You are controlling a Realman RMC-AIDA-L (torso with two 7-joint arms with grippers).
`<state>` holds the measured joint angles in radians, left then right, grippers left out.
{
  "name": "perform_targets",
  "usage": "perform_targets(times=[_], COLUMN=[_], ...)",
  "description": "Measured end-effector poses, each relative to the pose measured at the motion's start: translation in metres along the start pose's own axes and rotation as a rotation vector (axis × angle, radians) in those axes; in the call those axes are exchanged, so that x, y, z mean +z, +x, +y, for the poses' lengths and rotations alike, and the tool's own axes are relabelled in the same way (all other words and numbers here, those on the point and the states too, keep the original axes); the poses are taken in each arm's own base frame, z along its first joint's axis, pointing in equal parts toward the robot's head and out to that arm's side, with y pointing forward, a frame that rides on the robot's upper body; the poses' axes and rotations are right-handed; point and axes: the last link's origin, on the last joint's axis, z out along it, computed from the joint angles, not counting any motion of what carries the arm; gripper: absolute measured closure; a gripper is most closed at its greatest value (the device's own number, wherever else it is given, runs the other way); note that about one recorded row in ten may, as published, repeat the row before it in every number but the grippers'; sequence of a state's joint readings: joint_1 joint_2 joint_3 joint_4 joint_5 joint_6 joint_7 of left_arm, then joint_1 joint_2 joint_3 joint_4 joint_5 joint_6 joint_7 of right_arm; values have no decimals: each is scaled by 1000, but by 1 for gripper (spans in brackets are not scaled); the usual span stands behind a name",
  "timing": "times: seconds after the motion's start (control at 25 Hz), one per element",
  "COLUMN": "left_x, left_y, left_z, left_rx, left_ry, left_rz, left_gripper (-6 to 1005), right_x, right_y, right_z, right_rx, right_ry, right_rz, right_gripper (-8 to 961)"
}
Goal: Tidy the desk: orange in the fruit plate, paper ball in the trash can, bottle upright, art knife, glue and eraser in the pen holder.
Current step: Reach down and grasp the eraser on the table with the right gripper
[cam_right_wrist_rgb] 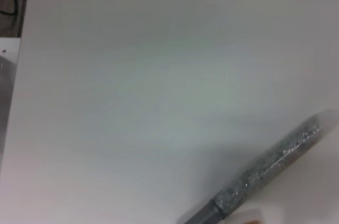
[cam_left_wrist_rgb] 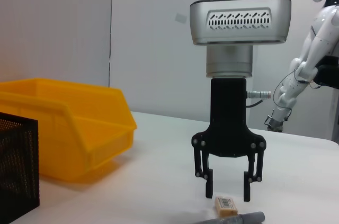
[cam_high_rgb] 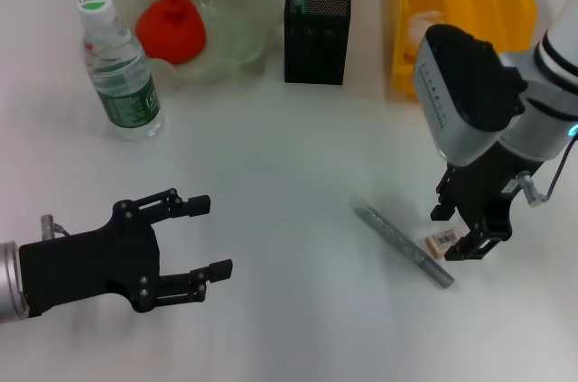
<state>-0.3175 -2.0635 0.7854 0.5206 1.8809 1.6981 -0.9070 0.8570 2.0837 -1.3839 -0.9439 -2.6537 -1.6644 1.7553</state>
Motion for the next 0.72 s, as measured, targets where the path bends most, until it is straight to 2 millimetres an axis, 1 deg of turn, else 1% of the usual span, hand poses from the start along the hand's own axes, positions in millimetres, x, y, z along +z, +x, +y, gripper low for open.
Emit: perform_targets(times=[0.2,0.72], left_x=[1,2], left_y=[0,1], left_z=[1,-1], left_rx=[-3,1], left_ry=[0,0], left_rz=[2,8], left_gripper=[186,186], right_x=[7,16], right_y=[-1,-3], right_z=[1,1], right_rx=[-24,-42], right_ry=[3,7], right_rz=[26,28], right_gripper=[429,486])
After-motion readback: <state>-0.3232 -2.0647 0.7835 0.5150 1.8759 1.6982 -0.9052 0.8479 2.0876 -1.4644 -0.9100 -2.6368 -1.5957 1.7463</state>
